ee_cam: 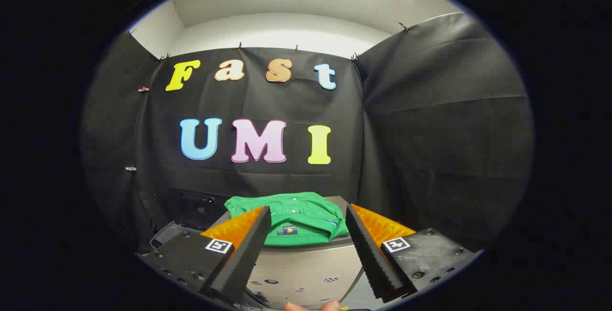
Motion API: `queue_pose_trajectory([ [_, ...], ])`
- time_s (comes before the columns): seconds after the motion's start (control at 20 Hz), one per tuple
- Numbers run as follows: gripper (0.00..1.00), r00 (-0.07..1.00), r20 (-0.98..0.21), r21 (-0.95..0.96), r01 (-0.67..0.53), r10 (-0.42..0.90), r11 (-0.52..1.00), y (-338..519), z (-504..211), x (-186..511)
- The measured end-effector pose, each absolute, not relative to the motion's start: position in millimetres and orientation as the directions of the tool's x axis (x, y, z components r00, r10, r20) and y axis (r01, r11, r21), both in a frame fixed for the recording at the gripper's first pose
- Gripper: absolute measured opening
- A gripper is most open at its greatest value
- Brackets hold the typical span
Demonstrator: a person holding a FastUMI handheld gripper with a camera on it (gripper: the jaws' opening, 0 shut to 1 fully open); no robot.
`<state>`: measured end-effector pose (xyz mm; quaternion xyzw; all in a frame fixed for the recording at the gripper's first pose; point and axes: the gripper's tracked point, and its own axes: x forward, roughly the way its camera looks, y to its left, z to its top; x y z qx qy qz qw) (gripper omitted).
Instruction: Put the clothes into the washing machine and then close the washing machine lid.
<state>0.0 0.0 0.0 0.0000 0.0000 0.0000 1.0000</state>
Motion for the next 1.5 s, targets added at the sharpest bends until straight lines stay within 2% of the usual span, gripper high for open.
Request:
queue_pose_trajectory([
  [1.5,0.98,0.999,-0.028,-0.014,-0.026,0.026,1.0,16.7,-9.2,15.3],
])
